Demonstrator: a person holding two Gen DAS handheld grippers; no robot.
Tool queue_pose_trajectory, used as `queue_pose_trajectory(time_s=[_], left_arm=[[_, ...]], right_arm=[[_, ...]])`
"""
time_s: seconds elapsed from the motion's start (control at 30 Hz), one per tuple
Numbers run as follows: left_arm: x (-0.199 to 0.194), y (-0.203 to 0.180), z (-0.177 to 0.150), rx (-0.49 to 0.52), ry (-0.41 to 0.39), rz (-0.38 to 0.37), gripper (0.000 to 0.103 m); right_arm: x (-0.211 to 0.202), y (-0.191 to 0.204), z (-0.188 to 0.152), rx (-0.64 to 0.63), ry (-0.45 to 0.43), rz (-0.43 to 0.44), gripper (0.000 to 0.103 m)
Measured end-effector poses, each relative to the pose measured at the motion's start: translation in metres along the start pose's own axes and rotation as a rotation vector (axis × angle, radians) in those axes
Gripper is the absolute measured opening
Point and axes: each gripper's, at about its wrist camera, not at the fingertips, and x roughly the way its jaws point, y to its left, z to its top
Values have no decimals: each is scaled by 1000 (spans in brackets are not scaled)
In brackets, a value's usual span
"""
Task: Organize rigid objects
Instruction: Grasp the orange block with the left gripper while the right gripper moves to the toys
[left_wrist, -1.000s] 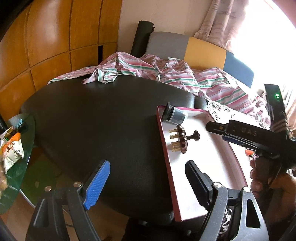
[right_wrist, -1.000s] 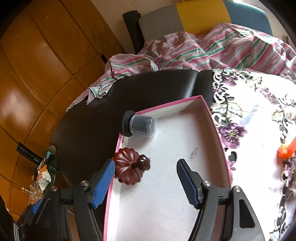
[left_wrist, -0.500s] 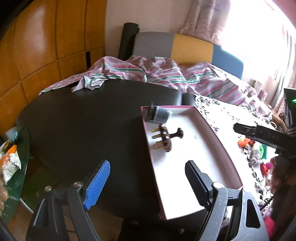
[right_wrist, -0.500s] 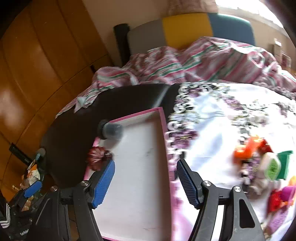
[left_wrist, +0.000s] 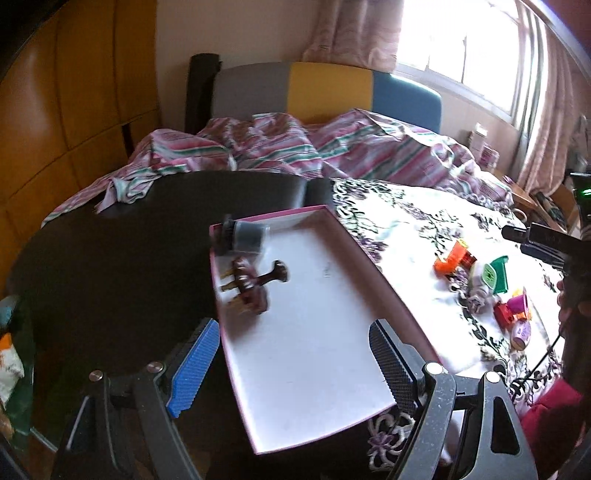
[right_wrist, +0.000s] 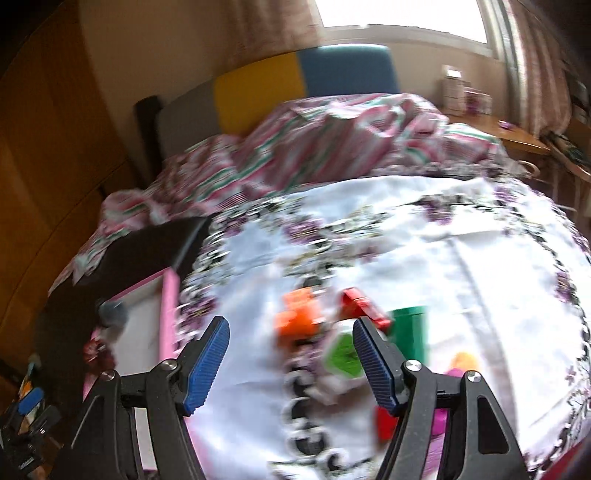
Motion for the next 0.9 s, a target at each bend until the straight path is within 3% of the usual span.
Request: queue_pose_trajectory(time_s=[0.23,0.3,0.9], left_arm=[[9,-29,6,49,6,-28,84],[11,-36,8,60,8,-35,84],[31,-80,18,132,32,-80,84]], right_arm=[[1,-71,-1,147,-42,-102,70],[2,-86,-1,228,-33,-92,70],[-5,-105,-2,337,-62,-43,71]])
